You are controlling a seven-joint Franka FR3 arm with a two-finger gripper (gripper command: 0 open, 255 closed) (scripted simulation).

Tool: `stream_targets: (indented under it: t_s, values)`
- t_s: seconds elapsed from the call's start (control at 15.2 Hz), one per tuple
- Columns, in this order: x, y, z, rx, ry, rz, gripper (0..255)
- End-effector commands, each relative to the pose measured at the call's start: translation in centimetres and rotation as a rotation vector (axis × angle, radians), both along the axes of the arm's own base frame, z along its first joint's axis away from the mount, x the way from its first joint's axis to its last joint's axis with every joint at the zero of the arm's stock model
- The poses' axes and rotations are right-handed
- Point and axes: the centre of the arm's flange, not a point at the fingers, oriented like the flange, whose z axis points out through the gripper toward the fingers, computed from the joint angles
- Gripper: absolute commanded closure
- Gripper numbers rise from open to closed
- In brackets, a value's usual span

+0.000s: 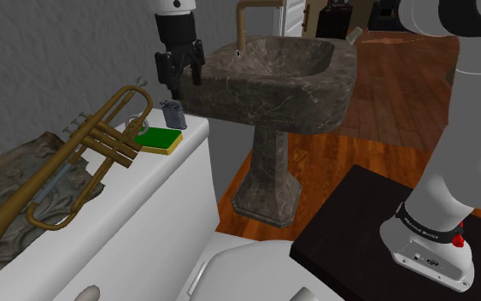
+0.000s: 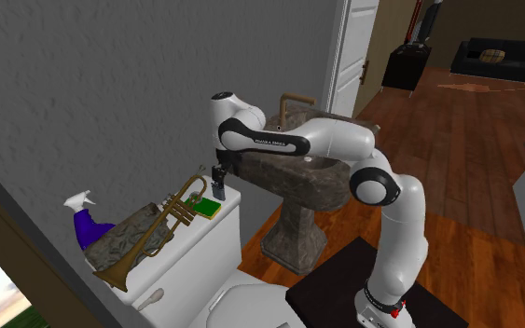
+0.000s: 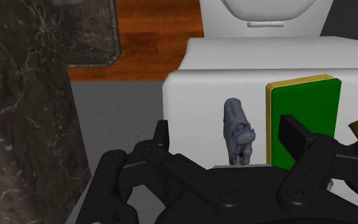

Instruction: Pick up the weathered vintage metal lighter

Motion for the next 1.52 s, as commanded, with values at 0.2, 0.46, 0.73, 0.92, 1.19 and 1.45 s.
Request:
stream_targets:
  t_s: [0.2,0.46,0.73,0.92,1.19,1.45]
  values:
    - [2.3,3.4,-1.8,-0.003,0.022,0.024,0]
    - [2.3,3.4,-3.9,-0.003,0.022,0.024,0]
    - [2.3,3.4,-5.3,-0.003,0.022,0.024,0]
    - [2.3,3.5,-5.3,-0.003,0.022,0.024,255]
    - [2.3,3.5,-5.3,-0.003,0.022,0.024,255]
    - [2.3,3.4,-4.7,-0.003,0.022,0.024,255]
